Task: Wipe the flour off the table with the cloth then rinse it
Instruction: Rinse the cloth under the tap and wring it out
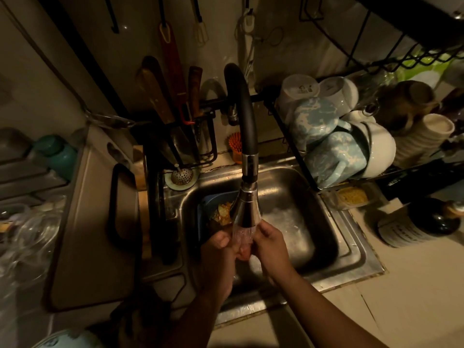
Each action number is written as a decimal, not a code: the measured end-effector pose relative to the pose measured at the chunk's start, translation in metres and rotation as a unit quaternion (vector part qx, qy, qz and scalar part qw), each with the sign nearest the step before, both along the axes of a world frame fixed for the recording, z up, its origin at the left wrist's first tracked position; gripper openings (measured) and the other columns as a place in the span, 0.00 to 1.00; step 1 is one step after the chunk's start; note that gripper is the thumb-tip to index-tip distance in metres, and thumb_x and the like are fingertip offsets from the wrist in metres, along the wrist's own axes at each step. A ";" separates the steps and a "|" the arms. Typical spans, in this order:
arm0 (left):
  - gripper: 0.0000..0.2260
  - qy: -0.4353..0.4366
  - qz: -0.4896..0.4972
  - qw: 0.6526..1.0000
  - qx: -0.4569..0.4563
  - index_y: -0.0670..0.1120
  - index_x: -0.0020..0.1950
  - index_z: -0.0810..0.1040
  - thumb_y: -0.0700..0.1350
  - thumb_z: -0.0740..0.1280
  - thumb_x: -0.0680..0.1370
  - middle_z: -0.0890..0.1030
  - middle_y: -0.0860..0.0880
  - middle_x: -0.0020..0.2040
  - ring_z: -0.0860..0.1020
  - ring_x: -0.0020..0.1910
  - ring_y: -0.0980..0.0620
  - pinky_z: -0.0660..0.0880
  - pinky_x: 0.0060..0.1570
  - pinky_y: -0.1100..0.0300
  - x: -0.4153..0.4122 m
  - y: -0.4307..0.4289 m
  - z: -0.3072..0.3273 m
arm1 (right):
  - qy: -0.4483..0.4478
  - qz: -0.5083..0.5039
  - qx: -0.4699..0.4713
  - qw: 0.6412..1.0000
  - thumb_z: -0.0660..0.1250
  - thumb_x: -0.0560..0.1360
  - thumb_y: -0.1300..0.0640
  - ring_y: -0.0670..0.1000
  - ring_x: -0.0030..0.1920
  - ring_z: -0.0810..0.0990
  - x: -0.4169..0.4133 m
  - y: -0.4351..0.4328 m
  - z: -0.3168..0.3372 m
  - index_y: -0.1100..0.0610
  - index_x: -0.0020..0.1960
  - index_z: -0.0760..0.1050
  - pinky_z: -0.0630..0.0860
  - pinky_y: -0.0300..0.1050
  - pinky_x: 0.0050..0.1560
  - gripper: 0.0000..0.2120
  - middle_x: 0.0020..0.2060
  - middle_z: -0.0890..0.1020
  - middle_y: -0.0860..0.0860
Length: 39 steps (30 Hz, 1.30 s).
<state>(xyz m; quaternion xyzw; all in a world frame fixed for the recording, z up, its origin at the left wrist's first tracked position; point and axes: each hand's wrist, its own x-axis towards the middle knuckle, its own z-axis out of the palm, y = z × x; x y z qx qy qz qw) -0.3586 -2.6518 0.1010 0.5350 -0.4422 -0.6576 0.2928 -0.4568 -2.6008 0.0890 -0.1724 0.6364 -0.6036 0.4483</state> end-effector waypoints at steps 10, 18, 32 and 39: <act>0.09 -0.059 -0.052 0.997 -0.023 0.45 0.42 0.82 0.36 0.63 0.73 0.83 0.41 0.40 0.82 0.39 0.40 0.81 0.42 0.44 0.011 -0.009 0.003 | 0.233 0.060 0.047 0.969 0.69 0.78 0.62 0.46 0.37 0.83 -0.005 0.006 -0.005 0.51 0.42 0.83 0.81 0.51 0.44 0.09 0.35 0.85 0.46; 0.11 -0.082 -0.029 0.996 -0.018 0.42 0.39 0.81 0.34 0.61 0.74 0.83 0.39 0.35 0.82 0.37 0.36 0.79 0.36 0.48 0.007 -0.004 -0.003 | 0.250 0.087 0.059 0.963 0.68 0.75 0.69 0.42 0.37 0.83 -0.013 0.005 -0.005 0.44 0.39 0.82 0.78 0.41 0.41 0.20 0.34 0.84 0.40; 0.15 -0.076 -0.127 0.987 -0.068 0.51 0.41 0.82 0.36 0.62 0.80 0.84 0.50 0.40 0.81 0.41 0.52 0.75 0.44 0.56 -0.011 -0.066 0.046 | 0.009 0.102 -0.075 0.992 0.58 0.83 0.65 0.47 0.29 0.70 -0.016 0.005 0.023 0.61 0.50 0.68 0.69 0.42 0.32 0.04 0.31 0.71 0.53; 0.27 -0.089 -0.379 0.859 -0.333 0.48 0.74 0.68 0.45 0.69 0.75 0.68 0.44 0.72 0.69 0.70 0.48 0.66 0.70 0.60 -0.051 -0.137 0.055 | -0.089 0.100 -0.136 0.982 0.64 0.80 0.56 0.51 0.28 0.67 -0.015 0.012 0.033 0.58 0.50 0.74 0.69 0.46 0.30 0.04 0.31 0.69 0.55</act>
